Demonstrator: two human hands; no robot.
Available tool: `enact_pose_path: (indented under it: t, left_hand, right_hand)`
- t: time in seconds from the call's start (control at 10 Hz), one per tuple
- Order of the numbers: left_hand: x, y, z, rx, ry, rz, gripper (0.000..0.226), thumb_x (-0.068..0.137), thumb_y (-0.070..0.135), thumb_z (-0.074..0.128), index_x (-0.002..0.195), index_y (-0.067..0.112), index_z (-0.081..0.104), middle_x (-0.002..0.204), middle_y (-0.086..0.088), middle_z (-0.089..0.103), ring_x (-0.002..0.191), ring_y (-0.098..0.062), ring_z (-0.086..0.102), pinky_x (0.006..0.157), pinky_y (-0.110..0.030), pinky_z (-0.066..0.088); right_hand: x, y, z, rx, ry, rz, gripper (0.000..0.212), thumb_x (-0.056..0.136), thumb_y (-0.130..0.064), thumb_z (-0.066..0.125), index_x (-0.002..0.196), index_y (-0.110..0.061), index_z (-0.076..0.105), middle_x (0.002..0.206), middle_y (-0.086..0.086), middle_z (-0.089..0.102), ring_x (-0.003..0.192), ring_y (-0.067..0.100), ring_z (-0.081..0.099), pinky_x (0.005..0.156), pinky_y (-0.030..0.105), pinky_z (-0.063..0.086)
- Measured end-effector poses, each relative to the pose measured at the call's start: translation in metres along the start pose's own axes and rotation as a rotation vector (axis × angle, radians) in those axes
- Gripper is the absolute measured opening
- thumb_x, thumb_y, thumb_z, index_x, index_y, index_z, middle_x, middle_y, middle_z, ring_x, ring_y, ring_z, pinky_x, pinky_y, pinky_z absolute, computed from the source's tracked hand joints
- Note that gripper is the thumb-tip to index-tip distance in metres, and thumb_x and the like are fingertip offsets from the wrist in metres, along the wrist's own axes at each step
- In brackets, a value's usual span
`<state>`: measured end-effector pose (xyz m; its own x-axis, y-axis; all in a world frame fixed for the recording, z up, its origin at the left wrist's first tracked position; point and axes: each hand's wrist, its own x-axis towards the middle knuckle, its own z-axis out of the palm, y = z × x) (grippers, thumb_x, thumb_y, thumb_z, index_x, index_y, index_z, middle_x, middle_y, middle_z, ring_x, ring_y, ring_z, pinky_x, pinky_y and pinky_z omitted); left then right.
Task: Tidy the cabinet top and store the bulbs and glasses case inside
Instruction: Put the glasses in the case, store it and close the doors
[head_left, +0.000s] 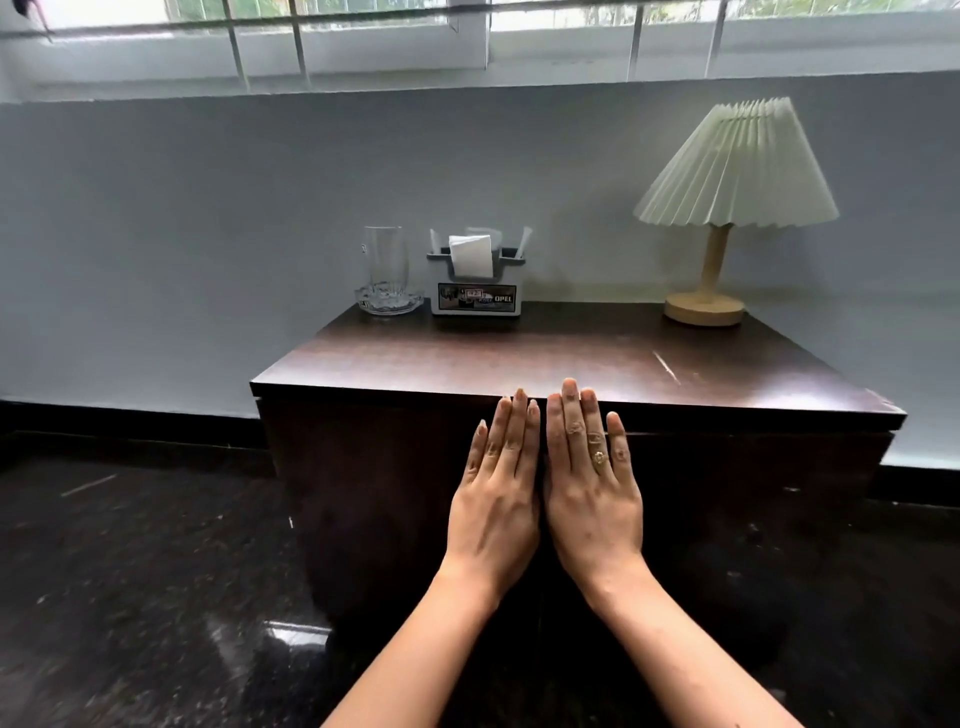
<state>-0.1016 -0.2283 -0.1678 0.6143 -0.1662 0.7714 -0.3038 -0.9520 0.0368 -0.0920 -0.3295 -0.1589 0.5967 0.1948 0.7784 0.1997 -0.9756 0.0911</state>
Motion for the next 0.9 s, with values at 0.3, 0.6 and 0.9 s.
enact_pose_path:
  t: [0.3,0.6,0.9]
  left_hand:
    - [0.02,-0.009,0.004,0.111,0.003,-0.026,0.053,0.093,0.024,0.029,0.145,0.011,0.022,0.153,-0.004,0.028,0.143,-0.016,0.015,0.116,-0.04,-0.005]
    - [0.021,-0.014,0.023,0.152,0.051,-0.05,0.063,0.082,0.019,0.039,0.143,0.019,0.022,0.142,0.0,0.029,0.138,-0.018,0.019,0.116,-0.039,-0.002]
    - [0.046,-0.006,-0.026,0.086,-0.071,-0.024,0.039,0.094,0.016,0.027,0.122,0.012,0.053,0.125,0.0,0.055,0.117,-0.018,0.052,0.104,-0.041,0.034]
  right_hand:
    - [0.004,0.008,0.021,0.021,-0.021,-0.042,0.06,0.091,-0.02,0.028,0.145,-0.008,0.004,0.155,0.009,-0.005,0.143,0.022,-0.007,0.116,0.042,-0.002]
    - [0.006,0.007,0.03,0.07,0.074,-0.012,0.063,0.086,-0.018,0.032,0.144,-0.006,0.011,0.149,0.014,0.018,0.143,0.024,-0.001,0.116,0.042,0.004]
    - [0.025,0.003,-0.018,0.011,-0.041,-0.013,0.042,0.088,-0.016,0.024,0.116,-0.009,0.054,0.144,0.012,0.035,0.127,0.028,0.036,0.108,0.042,0.022]
